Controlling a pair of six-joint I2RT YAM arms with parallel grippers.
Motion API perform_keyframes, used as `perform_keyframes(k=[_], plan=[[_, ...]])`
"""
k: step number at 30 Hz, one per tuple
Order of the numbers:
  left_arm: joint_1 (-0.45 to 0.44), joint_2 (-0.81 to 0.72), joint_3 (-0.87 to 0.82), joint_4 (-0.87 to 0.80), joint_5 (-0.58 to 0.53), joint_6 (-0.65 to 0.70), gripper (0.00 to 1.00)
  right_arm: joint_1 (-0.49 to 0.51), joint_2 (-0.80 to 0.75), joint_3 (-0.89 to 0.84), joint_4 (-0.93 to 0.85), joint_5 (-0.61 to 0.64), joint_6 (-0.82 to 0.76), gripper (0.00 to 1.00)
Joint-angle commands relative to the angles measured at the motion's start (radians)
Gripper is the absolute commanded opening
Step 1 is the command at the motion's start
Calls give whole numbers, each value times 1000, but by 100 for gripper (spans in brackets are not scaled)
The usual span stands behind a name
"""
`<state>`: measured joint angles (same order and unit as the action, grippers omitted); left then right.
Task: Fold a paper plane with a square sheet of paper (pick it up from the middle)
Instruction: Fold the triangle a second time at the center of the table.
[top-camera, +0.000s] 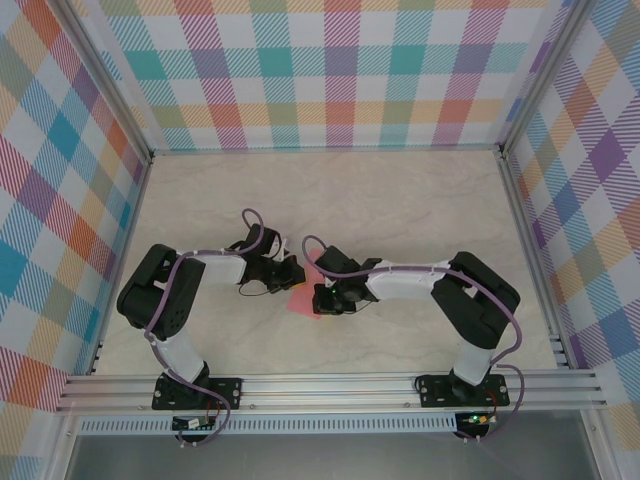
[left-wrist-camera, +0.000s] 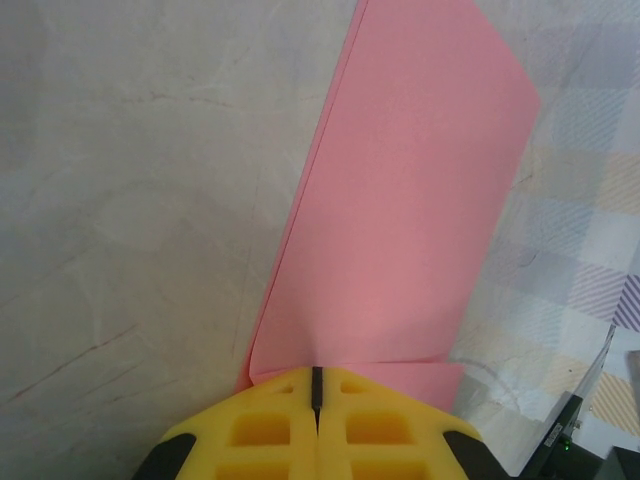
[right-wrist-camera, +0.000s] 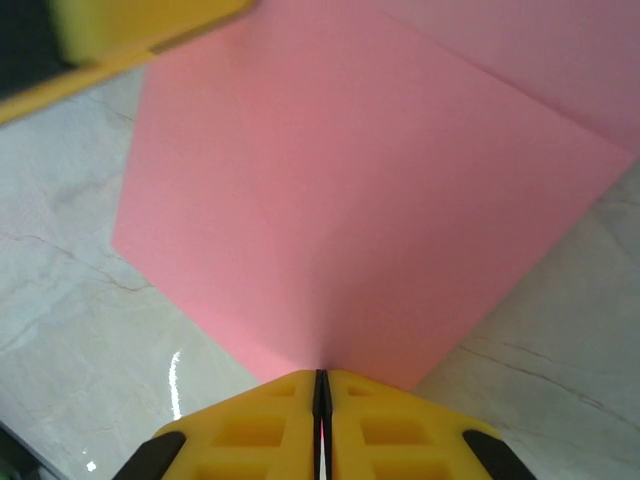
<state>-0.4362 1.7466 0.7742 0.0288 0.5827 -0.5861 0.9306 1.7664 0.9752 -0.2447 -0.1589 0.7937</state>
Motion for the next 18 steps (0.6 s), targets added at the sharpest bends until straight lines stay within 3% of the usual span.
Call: perform_keyframes(k=[1, 18], plan=[[-5, 33, 14, -64, -54, 21, 3, -2, -8, 77, -40, 22, -47, 11], [-6, 47, 19, -73, -56, 10, 2, -37, 91, 83, 108, 19, -26, 12]])
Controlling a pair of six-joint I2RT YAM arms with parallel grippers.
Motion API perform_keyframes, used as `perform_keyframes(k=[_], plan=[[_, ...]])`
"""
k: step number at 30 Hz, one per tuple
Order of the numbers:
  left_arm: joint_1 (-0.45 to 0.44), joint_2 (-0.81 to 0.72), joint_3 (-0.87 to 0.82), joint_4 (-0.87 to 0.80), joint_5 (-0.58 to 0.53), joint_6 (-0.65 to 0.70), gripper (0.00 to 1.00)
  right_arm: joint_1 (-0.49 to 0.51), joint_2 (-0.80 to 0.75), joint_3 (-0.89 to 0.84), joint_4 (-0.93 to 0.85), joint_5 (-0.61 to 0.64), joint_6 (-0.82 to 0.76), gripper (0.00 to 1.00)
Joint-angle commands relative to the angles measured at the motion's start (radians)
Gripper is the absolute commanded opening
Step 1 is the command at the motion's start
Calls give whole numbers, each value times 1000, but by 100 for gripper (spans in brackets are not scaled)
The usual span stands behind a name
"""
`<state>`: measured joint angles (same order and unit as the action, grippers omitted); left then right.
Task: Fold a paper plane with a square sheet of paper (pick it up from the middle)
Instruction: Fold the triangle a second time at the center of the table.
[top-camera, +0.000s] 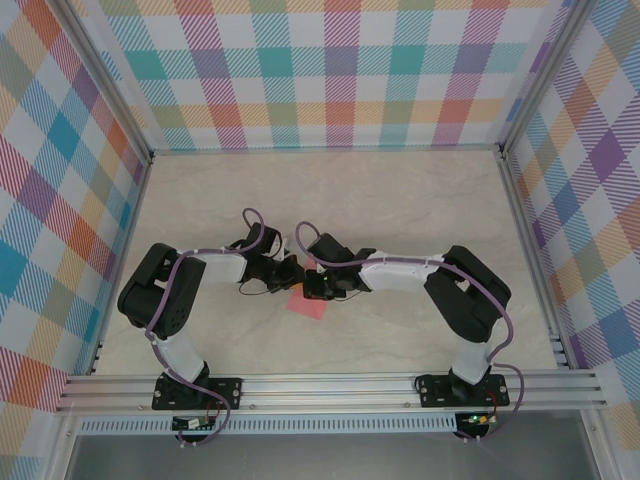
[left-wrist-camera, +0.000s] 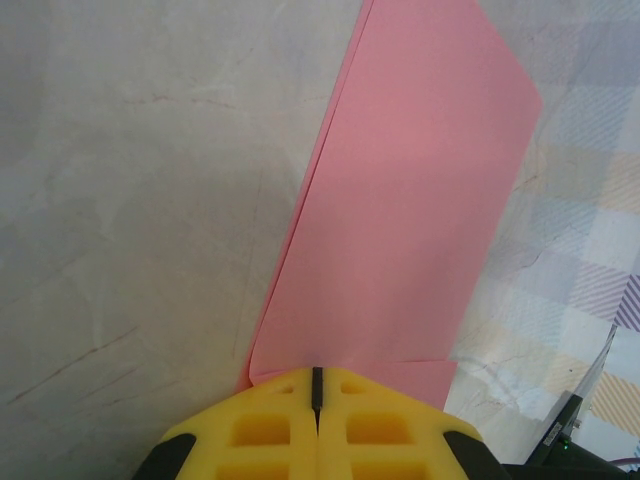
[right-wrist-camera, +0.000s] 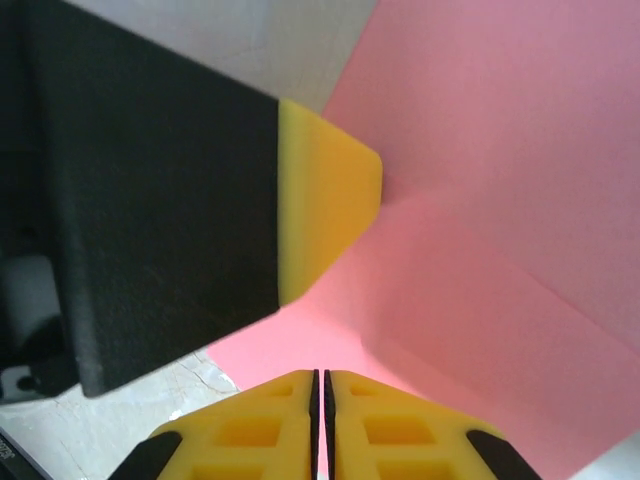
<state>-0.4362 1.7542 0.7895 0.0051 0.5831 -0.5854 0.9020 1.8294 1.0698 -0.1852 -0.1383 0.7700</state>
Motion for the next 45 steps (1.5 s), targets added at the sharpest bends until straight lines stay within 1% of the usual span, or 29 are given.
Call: perform_keyframes(k=[1, 9, 14, 20, 24, 31, 38, 41, 45], plan=[[-6, 40, 3, -49, -55, 7, 2, -9, 31, -20, 62, -3, 1, 11], [-6, 45, 4, -45, -57, -4, 2, -14, 42, -48, 119, -4, 14, 9], [-5, 44, 2, -46, -61, -10, 2, -14, 47, -65, 121, -23, 18, 9], [-5, 49, 4, -53, -75, -15, 2, -14, 31, -104, 85, -35, 7, 9], [-6, 53, 5, -64, -93, -19, 2, -13, 1, -134, 56, -56, -13, 9], [-5, 60, 10, -77, -109, -20, 2, -14, -54, -178, 33, -130, -64, 9], [-5, 59, 7, -82, -112, -21, 1, -10, -92, -233, 28, -173, -76, 9], [-6, 53, 6, -82, -112, -20, 1, -9, -122, -241, 24, -153, -77, 9], [-6, 54, 4, -79, -111, -22, 1, -9, -130, -182, 28, -99, -78, 10]])
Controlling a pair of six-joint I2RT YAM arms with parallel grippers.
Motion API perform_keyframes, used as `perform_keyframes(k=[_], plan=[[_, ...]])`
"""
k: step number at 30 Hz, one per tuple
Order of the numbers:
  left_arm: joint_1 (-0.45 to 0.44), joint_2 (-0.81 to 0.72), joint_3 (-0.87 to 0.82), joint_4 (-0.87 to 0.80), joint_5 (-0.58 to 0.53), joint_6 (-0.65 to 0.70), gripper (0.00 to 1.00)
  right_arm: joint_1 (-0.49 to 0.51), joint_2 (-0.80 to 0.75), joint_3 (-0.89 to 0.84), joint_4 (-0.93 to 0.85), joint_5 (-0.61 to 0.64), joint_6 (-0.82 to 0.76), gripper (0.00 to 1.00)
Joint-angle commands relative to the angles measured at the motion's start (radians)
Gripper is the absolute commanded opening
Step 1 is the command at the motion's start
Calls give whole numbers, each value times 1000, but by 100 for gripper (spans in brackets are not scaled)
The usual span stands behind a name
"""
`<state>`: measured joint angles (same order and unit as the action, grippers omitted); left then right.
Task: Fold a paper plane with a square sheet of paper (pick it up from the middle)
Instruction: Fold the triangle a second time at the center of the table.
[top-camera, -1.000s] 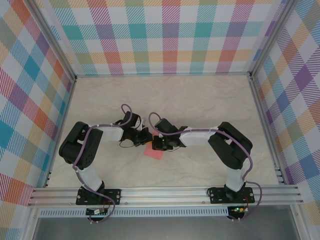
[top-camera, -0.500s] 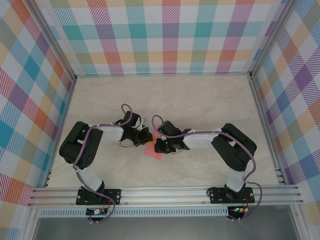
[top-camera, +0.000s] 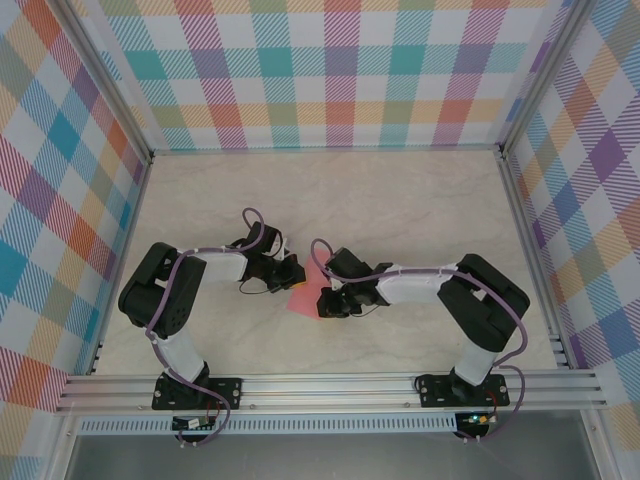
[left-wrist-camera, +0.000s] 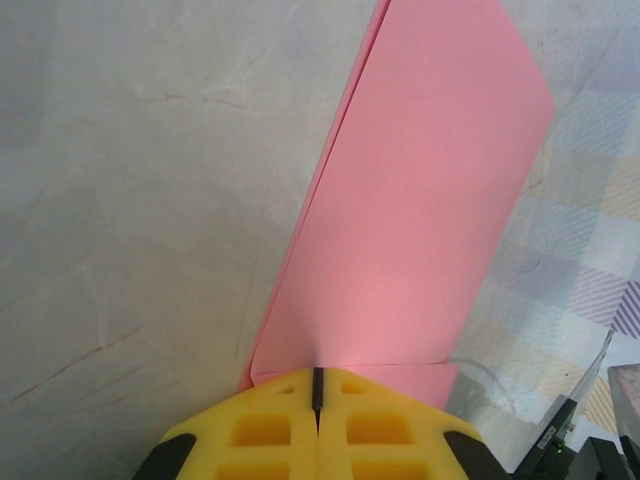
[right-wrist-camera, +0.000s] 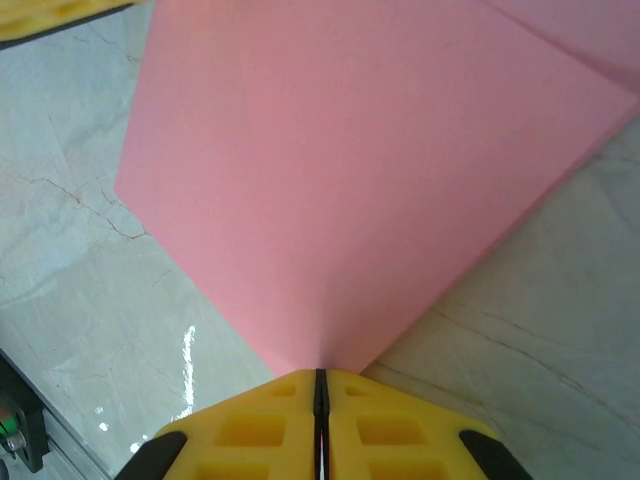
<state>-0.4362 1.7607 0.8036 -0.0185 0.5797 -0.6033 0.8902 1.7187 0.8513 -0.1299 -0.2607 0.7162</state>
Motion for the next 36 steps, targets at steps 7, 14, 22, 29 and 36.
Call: perform_keyframes(k=[7, 14, 22, 29, 36], plan=[[-5, 51, -13, -53, -103, -5, 1, 1, 82, 163, -16, 63, -12, 10], [-5, 54, -15, -40, -93, -9, 1, 1, 130, 166, 10, 52, 12, 10], [-6, 56, -16, -41, -102, -15, 2, 1, 146, 129, 4, 8, 13, 10], [-5, 58, -11, -54, -116, -15, 1, 4, 76, 39, -35, -50, -21, 10], [-6, 60, -9, -58, -119, -15, 1, 19, 34, -14, -74, -113, -65, 10]])
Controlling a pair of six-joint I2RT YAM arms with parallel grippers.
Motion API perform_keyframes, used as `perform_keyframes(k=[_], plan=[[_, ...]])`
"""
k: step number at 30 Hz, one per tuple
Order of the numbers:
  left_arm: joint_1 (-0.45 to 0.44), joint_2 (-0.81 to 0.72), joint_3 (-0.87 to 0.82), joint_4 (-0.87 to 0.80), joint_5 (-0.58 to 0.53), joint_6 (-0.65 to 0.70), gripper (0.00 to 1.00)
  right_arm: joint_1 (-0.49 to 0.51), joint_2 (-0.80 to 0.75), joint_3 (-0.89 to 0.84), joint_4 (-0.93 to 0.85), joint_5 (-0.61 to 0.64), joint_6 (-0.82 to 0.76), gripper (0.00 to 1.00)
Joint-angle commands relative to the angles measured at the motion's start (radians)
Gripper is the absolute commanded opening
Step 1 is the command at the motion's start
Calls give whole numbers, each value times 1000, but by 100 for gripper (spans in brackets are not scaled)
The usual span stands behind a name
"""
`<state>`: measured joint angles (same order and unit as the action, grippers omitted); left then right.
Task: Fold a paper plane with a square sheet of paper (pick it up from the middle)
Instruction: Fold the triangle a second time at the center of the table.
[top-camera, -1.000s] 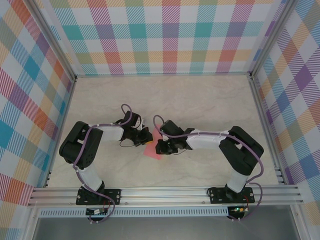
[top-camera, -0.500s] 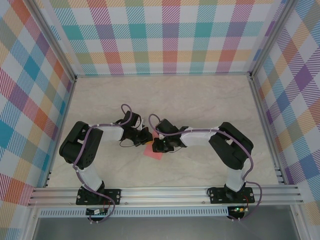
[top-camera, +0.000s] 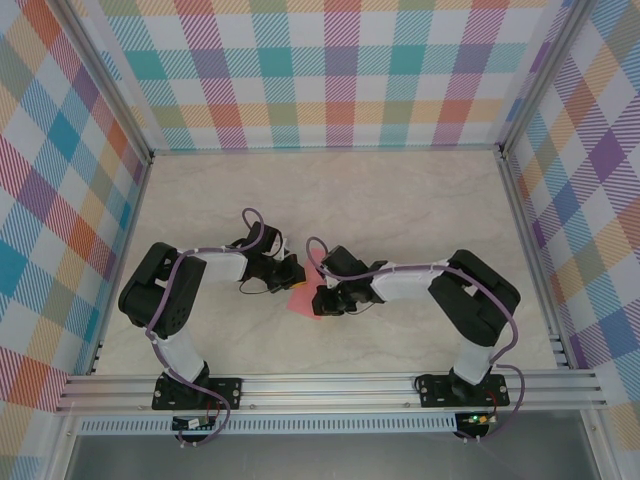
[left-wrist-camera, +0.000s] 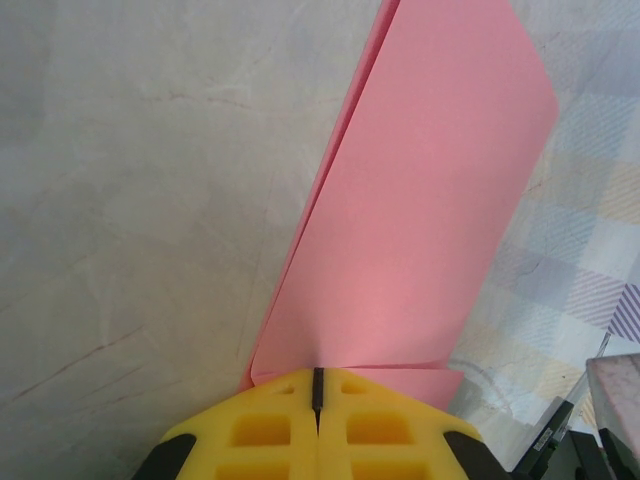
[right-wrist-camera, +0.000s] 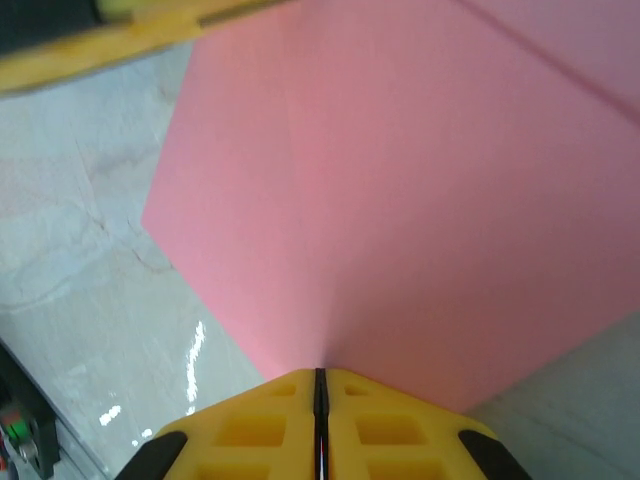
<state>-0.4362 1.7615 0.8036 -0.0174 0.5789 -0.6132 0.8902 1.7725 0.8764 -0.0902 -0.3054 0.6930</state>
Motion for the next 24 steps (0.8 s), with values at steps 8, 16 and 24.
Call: perform_keyframes(k=[8, 16, 24], plan=[[-5, 47, -4, -53, -94, -2, 2, 21, -98, -17, -147, 21, -55, 10], [-28, -77, 57, -63, -51, 19, 17, -61, -176, -32, -65, 201, 99, 22], [-26, -238, -22, -86, -250, -49, 26, -112, -133, -16, -6, 157, 120, 39]])
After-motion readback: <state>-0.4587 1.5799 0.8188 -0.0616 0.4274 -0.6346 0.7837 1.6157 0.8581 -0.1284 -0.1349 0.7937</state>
